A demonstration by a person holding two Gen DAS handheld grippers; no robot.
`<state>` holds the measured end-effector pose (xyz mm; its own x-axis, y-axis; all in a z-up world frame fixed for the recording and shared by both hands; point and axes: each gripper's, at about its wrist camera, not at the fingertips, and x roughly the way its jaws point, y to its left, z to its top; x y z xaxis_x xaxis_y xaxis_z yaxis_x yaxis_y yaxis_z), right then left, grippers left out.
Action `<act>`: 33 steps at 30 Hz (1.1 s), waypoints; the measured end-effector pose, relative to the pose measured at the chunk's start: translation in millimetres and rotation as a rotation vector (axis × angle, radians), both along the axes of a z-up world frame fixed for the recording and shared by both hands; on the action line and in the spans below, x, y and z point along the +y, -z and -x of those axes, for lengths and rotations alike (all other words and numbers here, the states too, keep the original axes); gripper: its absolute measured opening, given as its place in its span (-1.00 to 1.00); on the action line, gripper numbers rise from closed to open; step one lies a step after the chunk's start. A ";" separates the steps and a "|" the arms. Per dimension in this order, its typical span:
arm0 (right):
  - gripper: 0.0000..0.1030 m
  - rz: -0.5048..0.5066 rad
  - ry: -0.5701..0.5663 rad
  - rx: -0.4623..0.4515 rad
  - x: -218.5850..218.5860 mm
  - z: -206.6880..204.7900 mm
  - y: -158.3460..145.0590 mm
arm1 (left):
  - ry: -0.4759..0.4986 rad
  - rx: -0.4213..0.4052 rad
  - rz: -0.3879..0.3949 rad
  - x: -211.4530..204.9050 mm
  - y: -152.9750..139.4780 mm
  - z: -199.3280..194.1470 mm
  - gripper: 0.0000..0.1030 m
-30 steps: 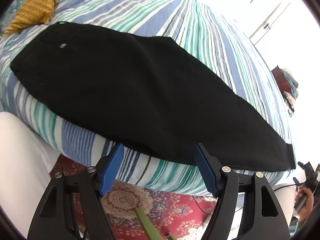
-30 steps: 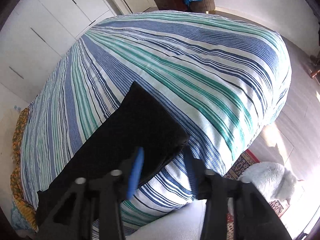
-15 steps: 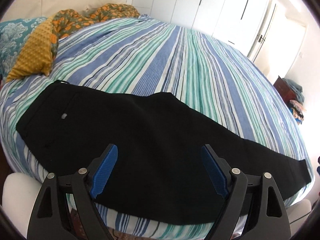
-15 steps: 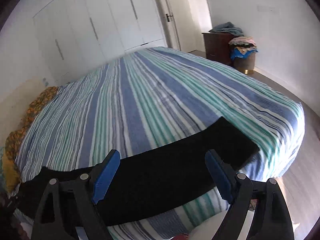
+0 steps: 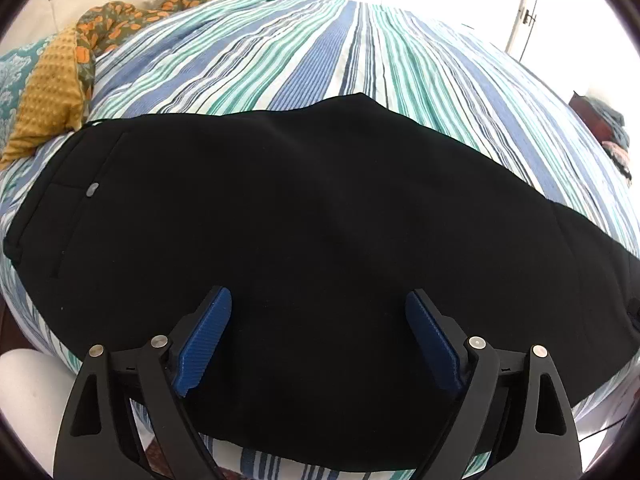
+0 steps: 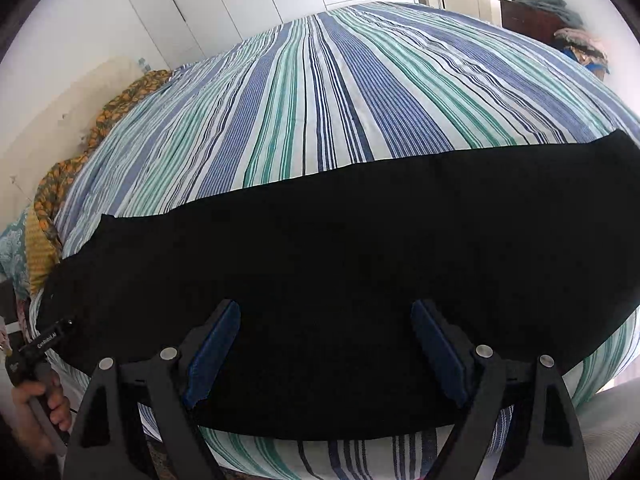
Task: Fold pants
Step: 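Lay the trousers flat and open both grippers, releasing the fabric, then grasp the stacked leg hems of the black trousers with the right gripper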
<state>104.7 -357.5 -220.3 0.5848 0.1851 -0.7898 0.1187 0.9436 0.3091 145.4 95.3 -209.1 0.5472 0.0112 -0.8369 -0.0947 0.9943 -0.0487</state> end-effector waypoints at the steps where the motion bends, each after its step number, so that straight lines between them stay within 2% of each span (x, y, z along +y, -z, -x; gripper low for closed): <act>1: 0.69 -0.012 0.005 -0.004 -0.6 0.6 -0.3 | 0.003 0.000 -0.008 -0.9 0.6 0.2 0.75; 8: 0.75 0.040 -0.011 -0.002 12.0 -0.3 -4.3 | 0.011 -0.004 -0.024 -2.2 1.8 2.1 0.77; 16: 0.77 0.057 -0.017 -0.006 14.4 -0.6 -4.3 | 0.021 -0.002 -0.037 -4.6 2.4 0.7 0.83; 19: 0.77 0.032 -0.013 -0.007 11.0 -0.6 -6.9 | 0.028 -0.002 -0.035 -3.3 2.5 0.8 0.83; 21: 0.77 -0.035 -0.018 0.009 0.5 -4.1 -10.5 | 0.032 0.000 -0.033 -2.7 2.1 0.8 0.83; 23: 0.76 -0.136 -0.015 0.036 -21.9 -11.0 -16.2 | 0.032 0.002 -0.032 -2.6 1.9 0.4 0.83; 26: 0.76 -0.219 0.061 0.098 -78.7 -23.1 -24.4 | 0.031 0.002 -0.042 -4.7 2.8 0.5 0.84; 28: 0.76 -0.264 0.125 0.172 -128.0 -30.1 -22.3 | 0.029 0.001 -0.047 -5.6 3.4 0.1 0.85; 30: 0.76 -0.306 0.236 0.184 -182.2 -27.5 -23.4 | 0.029 -0.002 -0.050 -5.3 3.6 0.2 0.85; 33: 0.76 -0.211 0.436 0.149 -257.3 -6.9 -38.5 | 0.034 -0.005 -0.052 -5.2 3.4 1.8 0.85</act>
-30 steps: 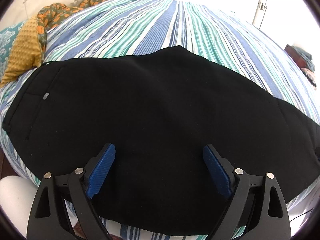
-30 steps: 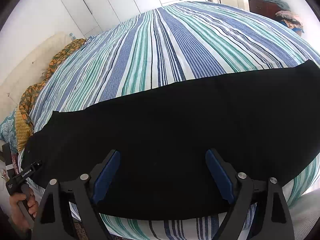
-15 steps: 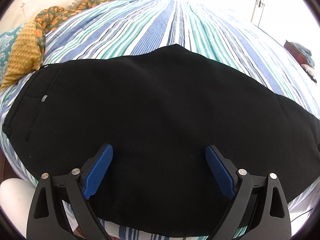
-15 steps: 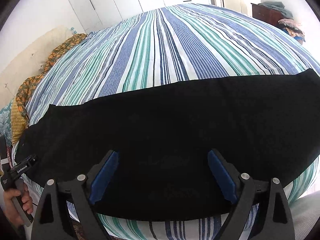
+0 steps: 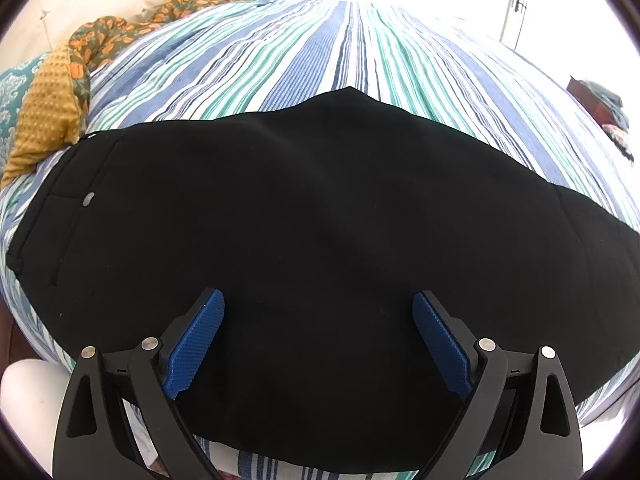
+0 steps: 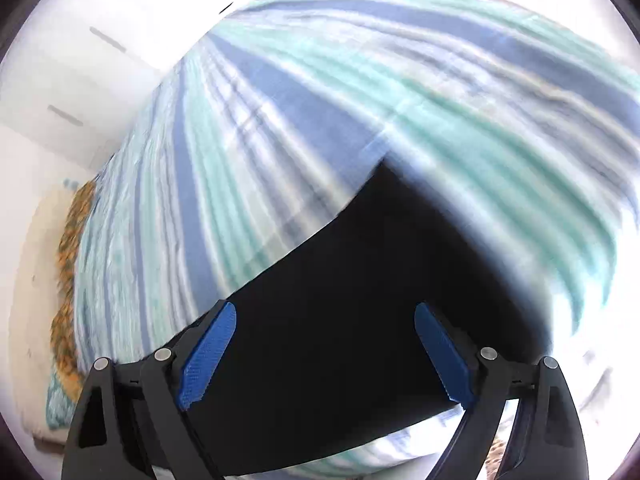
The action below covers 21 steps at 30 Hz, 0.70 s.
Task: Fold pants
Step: 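Grasp the stacked leg hems of the black trousers with the right gripper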
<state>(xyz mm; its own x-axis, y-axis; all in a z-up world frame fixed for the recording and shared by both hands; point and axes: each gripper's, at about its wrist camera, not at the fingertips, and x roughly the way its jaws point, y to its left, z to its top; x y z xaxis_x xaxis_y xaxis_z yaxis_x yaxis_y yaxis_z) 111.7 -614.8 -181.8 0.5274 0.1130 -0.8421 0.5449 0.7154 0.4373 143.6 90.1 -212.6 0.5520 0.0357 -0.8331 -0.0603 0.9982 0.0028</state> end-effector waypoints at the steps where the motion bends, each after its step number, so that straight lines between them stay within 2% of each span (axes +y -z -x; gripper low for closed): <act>1: 0.76 0.031 0.048 -0.014 -19.0 10.4 -6.8 | 0.001 0.000 -0.001 0.1 0.0 0.2 0.85; 3: 0.76 0.023 0.131 -0.079 -47.1 37.5 -18.3 | -0.001 0.000 -0.002 0.0 0.0 0.0 0.85; 6: 0.76 -0.077 0.179 -0.209 -62.8 77.4 -21.5 | -0.009 0.001 -0.005 -1.3 0.2 -0.4 0.87; 10: 0.76 -0.310 0.150 -0.334 -50.9 106.9 4.1 | -0.011 -0.002 -0.009 -2.1 0.3 0.0 0.87; 12: 0.76 -0.396 0.129 -0.356 -40.6 109.6 19.7 | -0.008 -0.003 -0.007 -1.6 0.2 0.4 0.87; 16: 0.76 -0.396 0.091 -0.350 -28.7 98.2 35.7 | -0.003 -0.007 -0.007 -1.4 0.2 1.6 0.87; 20: 0.76 -0.333 0.120 -0.333 -36.7 88.7 40.1 | -0.002 -0.008 -0.007 -1.9 0.0 1.6 0.87; 21: 0.76 -0.344 0.122 -0.338 -38.9 86.5 42.1 | -0.003 -0.008 -0.007 -2.0 0.0 1.7 0.87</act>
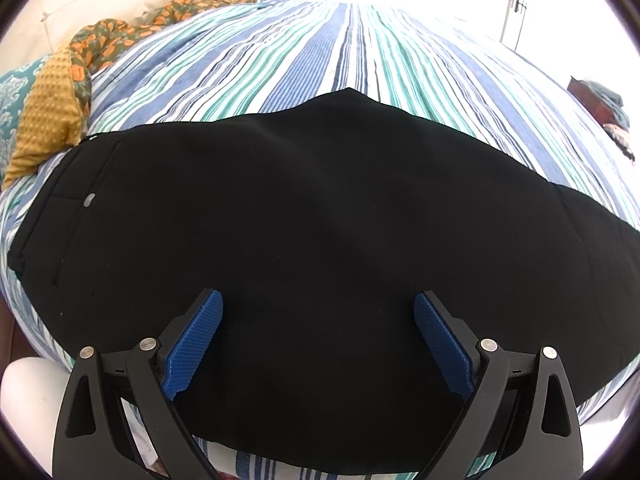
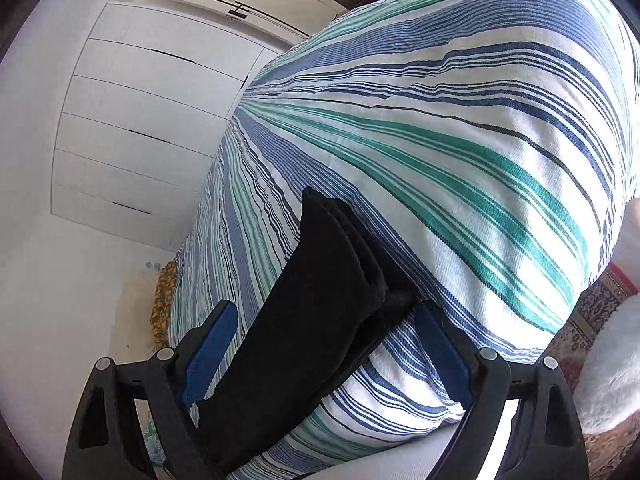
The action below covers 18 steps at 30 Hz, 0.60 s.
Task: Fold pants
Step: 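Grasp the stacked leg hems of the black trousers with the right gripper, then lift the hems with the right gripper, fold them toward the waistband, release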
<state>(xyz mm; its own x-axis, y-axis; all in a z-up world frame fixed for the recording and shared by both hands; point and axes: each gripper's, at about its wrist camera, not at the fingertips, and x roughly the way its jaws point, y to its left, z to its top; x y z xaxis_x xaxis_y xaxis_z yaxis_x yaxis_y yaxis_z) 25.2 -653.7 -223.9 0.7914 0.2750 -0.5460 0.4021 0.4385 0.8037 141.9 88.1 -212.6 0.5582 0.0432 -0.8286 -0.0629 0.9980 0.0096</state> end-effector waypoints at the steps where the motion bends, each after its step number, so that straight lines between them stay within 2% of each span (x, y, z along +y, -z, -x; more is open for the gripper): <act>1: 0.76 -0.013 -0.004 -0.010 -3.3 -0.3 2.5 | 0.000 0.000 0.000 -0.1 -0.1 0.1 0.88; 3: 0.76 -0.056 -0.034 -0.053 -5.0 -4.7 5.3 | -0.001 -0.001 -0.003 -0.6 -0.5 0.9 0.88; 6: 0.72 -0.219 -0.104 -0.171 -3.9 -10.4 13.5 | -0.002 -0.002 -0.004 -1.1 -0.8 1.2 0.88; 7: 0.72 -0.239 -0.110 -0.176 -3.2 -14.2 15.6 | -0.002 -0.002 -0.004 -1.1 -0.7 1.2 0.88; 10: 0.71 -0.164 -0.085 -0.030 -4.5 -25.9 21.2 | -0.002 -0.002 -0.005 -1.1 -0.5 1.3 0.88; 13: 0.65 -0.130 -0.087 0.016 -5.5 -40.2 21.4 | -0.001 -0.003 -0.005 -1.1 -1.2 1.6 0.88; 15: 0.16 -0.063 -0.111 0.062 -2.4 -50.7 16.8 | -0.001 -0.003 -0.005 -0.8 -1.3 1.7 0.88; 16: -0.44 -0.019 -0.122 0.107 -2.7 -56.6 15.6 | -0.001 -0.002 -0.005 -1.0 -1.1 1.7 0.88; 17: -0.76 0.009 -0.132 0.152 -0.4 -60.1 16.4 | -0.001 -0.001 -0.004 -0.7 -1.2 1.7 0.88; 18: -0.76 0.014 -0.139 0.179 1.9 -62.6 17.6 | 0.000 0.001 0.000 -0.3 -2.0 1.9 0.88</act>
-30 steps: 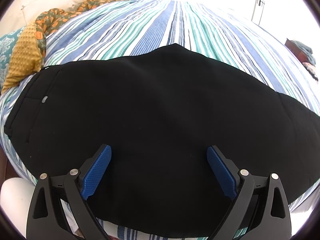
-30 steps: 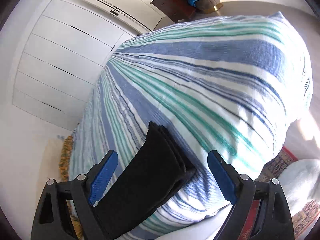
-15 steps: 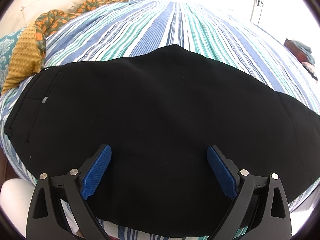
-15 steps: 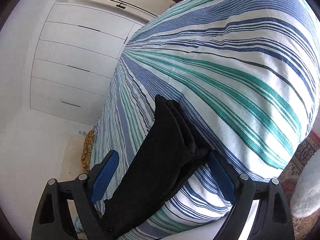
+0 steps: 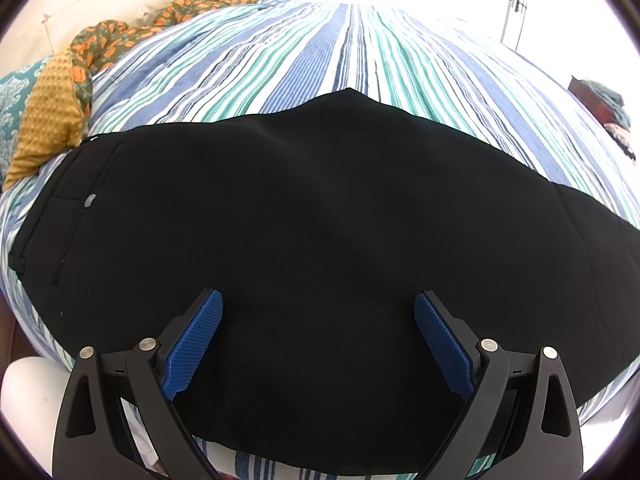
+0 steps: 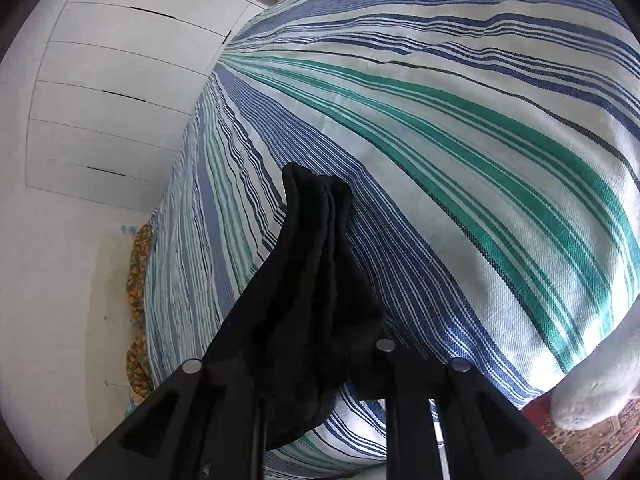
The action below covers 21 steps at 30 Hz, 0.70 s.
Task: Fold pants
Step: 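Lift the hems with the right gripper, fold them toward the waistband, release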
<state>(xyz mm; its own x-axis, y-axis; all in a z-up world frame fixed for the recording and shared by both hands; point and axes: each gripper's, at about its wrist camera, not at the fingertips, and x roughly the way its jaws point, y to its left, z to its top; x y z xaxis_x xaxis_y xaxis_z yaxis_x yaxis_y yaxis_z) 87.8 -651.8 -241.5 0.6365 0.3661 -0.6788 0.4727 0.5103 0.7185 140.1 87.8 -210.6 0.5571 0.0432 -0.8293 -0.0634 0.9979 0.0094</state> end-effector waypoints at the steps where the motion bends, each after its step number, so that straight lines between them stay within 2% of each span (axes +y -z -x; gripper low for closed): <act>1: -0.79 0.014 0.001 0.008 2.9 -0.2 -1.8 | 0.000 0.003 0.010 1.4 -2.0 0.3 0.88; 4: -0.80 -0.003 -0.021 -0.064 15.9 1.5 -25.7 | -0.002 0.003 0.070 4.8 -11.5 3.6 0.86; 8: -0.80 -0.041 -0.091 -0.189 56.7 1.6 -75.1 | 0.007 -0.017 0.171 9.8 -24.3 8.2 0.85; 12: -0.80 -0.169 -0.126 -0.294 113.5 -2.4 -100.1 | 0.017 -0.021 0.238 12.3 -29.0 7.3 0.84; 17: -0.80 -0.322 -0.154 -0.356 216.5 -27.8 -94.9 | 0.015 -0.022 0.302 23.0 -34.9 9.0 0.77; 21: -0.79 -0.367 -0.173 -0.360 309.3 -55.2 -78.6 | -0.007 -0.028 0.350 32.6 -39.1 14.2 0.77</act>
<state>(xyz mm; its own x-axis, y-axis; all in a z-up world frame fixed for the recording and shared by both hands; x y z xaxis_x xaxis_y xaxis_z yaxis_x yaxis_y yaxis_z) 143.0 -342.6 -162.9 0.7147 0.6583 -0.2363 0.0948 0.2436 0.9652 125.9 120.4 -171.5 0.5808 -0.2371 -0.7788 -0.0651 0.9400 -0.3348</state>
